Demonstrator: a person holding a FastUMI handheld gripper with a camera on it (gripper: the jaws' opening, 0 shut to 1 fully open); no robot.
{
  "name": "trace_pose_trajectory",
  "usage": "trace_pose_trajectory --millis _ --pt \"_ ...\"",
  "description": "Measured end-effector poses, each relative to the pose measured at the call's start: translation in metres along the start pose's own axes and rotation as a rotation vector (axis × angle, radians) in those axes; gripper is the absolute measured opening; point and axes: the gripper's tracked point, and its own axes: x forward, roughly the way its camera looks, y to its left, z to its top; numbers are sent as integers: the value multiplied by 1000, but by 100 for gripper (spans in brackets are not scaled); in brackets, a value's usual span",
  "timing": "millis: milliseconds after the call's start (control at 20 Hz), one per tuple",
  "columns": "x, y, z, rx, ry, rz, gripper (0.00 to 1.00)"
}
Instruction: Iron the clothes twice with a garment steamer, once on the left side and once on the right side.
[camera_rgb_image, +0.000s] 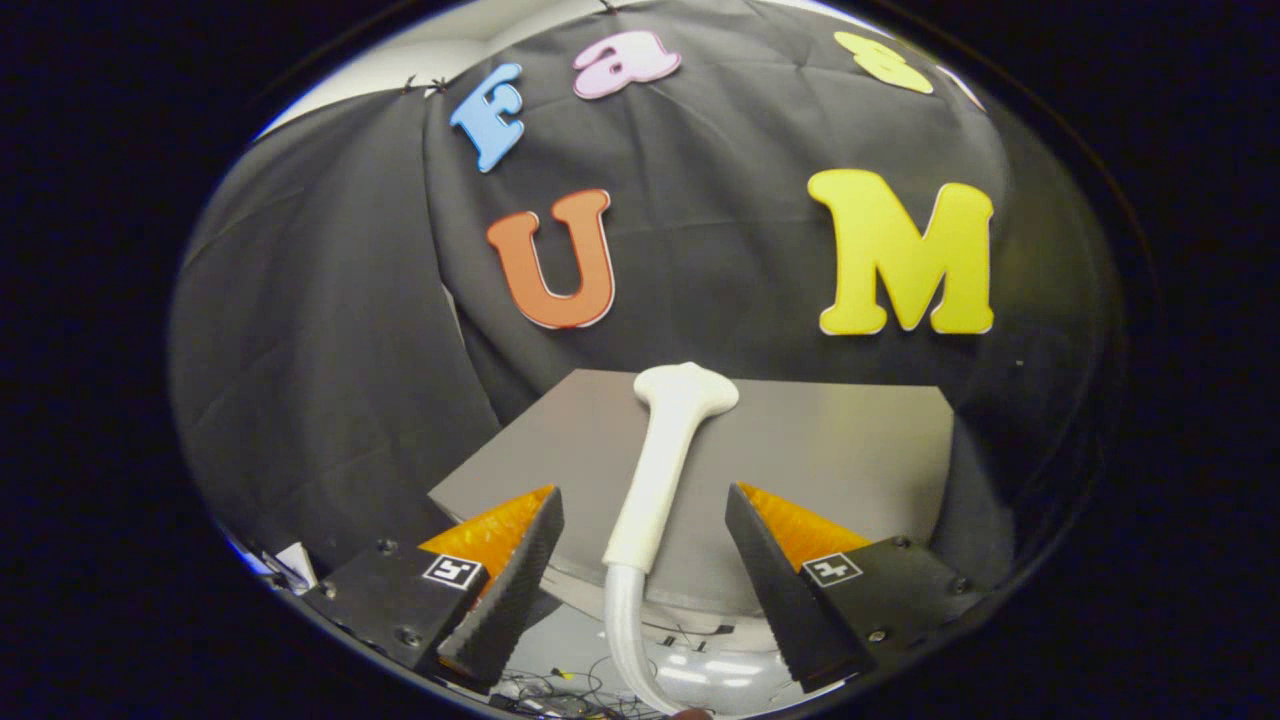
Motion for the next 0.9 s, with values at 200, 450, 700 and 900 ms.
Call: trace_pose_trajectory --millis 200,450,700,900 --pt "48 -1 9 -29 56 -52 98" --pt "83 -19 5 -34 133 -160 92" --pt "95 -22 -6 4 189 -172 80" --pt "100 -12 -15 33 225 -150 67"
